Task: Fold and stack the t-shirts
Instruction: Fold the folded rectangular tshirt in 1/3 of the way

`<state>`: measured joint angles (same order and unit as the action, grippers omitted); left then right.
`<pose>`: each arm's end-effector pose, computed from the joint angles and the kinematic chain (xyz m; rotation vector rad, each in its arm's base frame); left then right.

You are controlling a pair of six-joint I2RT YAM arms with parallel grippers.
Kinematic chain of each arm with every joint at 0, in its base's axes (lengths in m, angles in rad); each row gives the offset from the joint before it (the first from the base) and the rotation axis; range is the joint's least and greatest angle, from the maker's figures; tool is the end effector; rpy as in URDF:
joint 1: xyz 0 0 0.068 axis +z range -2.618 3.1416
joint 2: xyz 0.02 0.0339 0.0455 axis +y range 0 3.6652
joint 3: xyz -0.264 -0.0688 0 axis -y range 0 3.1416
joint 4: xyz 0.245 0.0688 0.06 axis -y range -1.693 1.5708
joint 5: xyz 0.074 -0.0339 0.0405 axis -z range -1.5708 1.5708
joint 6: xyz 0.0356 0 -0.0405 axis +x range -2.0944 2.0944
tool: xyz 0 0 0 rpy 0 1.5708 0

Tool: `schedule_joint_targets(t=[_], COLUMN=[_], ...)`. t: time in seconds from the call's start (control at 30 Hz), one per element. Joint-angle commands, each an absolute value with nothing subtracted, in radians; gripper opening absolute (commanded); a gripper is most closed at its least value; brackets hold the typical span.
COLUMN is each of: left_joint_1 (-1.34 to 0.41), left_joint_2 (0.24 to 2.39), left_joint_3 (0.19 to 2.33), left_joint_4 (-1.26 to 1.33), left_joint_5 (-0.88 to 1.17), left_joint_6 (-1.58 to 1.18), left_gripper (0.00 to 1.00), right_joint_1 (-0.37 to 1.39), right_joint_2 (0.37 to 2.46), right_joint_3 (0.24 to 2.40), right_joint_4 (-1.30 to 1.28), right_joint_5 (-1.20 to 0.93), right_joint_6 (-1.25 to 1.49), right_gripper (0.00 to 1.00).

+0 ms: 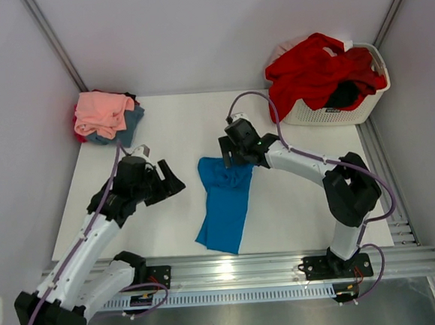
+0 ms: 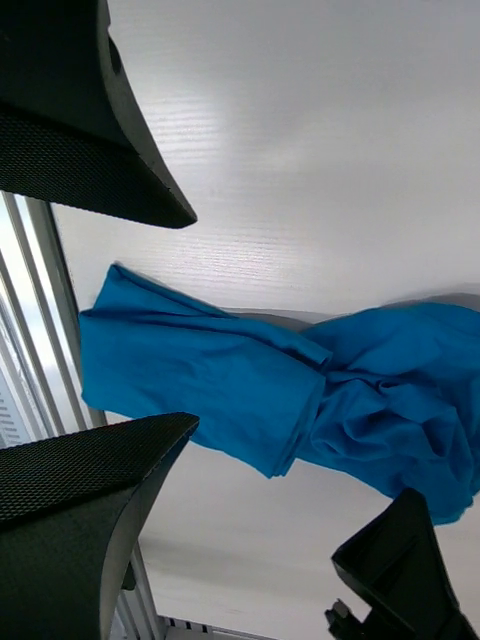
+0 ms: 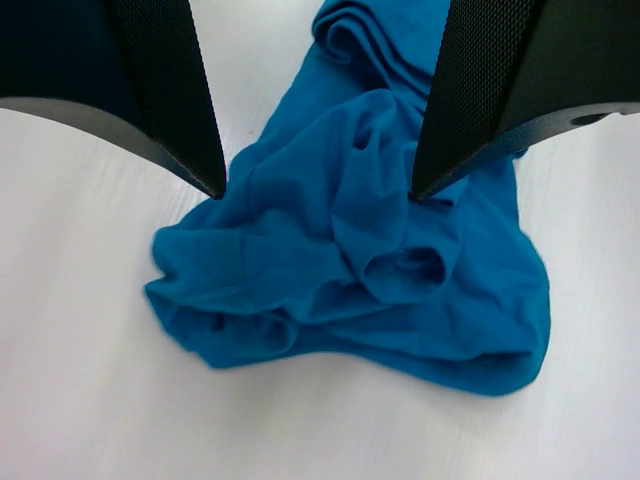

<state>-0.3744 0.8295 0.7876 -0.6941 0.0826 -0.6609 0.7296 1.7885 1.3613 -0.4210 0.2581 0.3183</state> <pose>0.1573 -0.0650 0.2844 -0.2972 2.3669 -0.6090 0.3017 0.2576 0.2430 -0.3729 2.3607 0.1831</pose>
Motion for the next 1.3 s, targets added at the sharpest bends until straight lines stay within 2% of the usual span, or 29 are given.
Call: schedule_joint_targets(t=[0.0,0.13,0.17,0.27,0.5,0.73,0.93,1.13,1.27], left_joint_1=[-0.370,-0.370,-0.370,-0.370,-0.368,-0.364,-0.359,-0.359,-0.359], left_joint_2=[0.916,1.083,1.185,1.390,1.705,1.940,2.037,2.102,2.115], left_joint_3=[0.765,0.781,0.819,0.943,1.177,1.464,1.575,1.634,1.635], left_joint_4=[-0.583,-0.434,-0.425,-0.443,-0.480,-0.650,-0.739,-0.807,-0.804], left_joint_5=[0.144,0.219,0.232,0.255,0.265,0.232,0.215,0.221,0.242], left_joint_6=[-0.750,-0.836,-0.839,-0.836,-0.789,-0.709,-0.681,-0.655,-0.646], left_gripper=[0.78,0.78,0.77,0.75,0.72,0.71,0.70,0.53,0.34], right_joint_1=[0.742,0.738,0.738,0.733,0.724,0.716,0.715,0.715,0.713], right_joint_2=[1.740,1.715,1.709,1.663,1.508,1.356,1.247,1.192,1.207], right_joint_3=[1.315,1.267,1.255,1.194,1.048,0.953,0.917,0.916,0.916], right_joint_4=[-0.325,-0.319,-0.321,-0.316,-0.293,-0.350,-0.414,-0.440,-0.437], right_joint_5=[0.158,0.137,0.133,0.124,0.121,0.097,0.097,0.118,0.137], right_joint_6=[0.402,0.439,0.457,0.488,0.521,0.571,0.583,0.583,0.572], right_gripper=[0.79,0.79,0.79,0.79,0.79,0.80,0.80,0.81,0.81])
